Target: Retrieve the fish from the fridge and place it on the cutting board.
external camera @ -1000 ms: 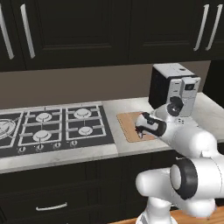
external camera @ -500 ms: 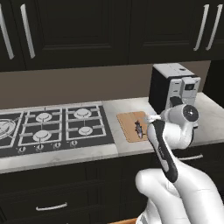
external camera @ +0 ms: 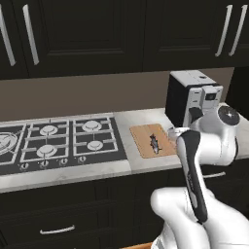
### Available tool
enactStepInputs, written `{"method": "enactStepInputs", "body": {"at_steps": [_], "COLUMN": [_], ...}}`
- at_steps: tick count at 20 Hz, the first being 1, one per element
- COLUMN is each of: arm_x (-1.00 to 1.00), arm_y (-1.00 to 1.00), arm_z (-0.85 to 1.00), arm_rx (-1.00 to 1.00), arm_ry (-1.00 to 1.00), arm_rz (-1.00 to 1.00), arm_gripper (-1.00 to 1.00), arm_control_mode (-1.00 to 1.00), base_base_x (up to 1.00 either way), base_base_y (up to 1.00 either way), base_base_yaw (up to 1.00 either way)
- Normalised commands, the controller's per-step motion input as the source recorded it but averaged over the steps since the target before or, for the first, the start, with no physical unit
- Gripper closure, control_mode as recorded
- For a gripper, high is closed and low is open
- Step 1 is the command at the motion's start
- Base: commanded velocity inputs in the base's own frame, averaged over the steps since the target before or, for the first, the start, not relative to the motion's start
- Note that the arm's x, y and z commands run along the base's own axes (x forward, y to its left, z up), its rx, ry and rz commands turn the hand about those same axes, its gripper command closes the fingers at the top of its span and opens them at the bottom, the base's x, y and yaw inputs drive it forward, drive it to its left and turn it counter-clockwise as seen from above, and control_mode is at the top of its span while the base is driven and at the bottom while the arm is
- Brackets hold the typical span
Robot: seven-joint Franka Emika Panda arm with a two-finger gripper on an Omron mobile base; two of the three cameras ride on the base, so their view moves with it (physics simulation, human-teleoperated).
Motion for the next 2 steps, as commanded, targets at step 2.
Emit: {"method": "enactStepInputs", "body": {"at_steps": [2], "arm_x": [-0.06], "arm_y": [0.0], "arm_z": [0.05], "arm_rx": [-0.11], "arm_ry": [0.79], "arm_rz": [0.0], "arm_gripper": [-1.0], "arm_control_mode": [-1.0], "base_base_x": [0.0], "base_base_y": [0.0], "base_base_yaw": [0.0]}}
